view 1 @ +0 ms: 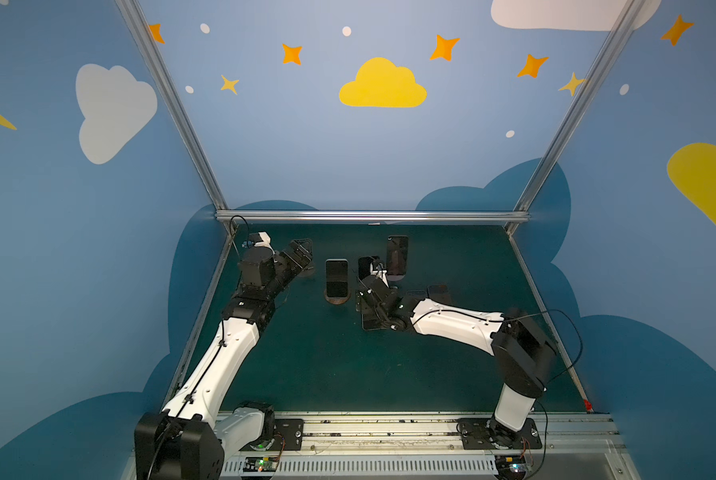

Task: Remove the phone from the phone stand

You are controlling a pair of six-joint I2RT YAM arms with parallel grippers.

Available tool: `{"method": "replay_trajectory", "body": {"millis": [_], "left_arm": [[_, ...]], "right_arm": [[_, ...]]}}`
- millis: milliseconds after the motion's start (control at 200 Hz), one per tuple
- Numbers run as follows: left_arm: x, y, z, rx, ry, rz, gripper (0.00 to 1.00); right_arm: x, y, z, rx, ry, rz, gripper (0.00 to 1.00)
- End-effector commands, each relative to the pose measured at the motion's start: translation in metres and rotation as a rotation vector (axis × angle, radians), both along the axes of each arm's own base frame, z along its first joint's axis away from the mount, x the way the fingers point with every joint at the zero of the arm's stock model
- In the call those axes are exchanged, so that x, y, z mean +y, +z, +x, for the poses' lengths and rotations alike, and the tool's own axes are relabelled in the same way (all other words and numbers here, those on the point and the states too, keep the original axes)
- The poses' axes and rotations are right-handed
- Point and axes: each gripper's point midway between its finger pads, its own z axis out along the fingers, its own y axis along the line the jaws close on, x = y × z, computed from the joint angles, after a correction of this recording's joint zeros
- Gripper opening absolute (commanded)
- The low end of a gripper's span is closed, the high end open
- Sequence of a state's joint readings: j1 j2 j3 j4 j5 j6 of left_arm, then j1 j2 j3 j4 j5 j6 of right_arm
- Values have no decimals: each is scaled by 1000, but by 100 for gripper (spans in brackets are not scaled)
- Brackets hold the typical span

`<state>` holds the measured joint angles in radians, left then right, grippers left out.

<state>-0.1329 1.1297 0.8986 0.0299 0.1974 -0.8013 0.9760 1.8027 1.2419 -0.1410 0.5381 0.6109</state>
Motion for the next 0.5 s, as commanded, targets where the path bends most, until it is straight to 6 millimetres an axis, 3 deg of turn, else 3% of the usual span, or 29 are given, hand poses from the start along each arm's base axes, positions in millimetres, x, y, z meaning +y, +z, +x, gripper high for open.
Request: {"method": "replay_trajectory", "body": {"millis": [0,496], "left_arm": [[-1,13,4,-45,-6,-9,100],[-7,14,3,-47,-37,-20,100]], "right_arm": [[-1,-2,1,-13,4,-16,78],[1,19,-3,-68,49,12,69]]}}
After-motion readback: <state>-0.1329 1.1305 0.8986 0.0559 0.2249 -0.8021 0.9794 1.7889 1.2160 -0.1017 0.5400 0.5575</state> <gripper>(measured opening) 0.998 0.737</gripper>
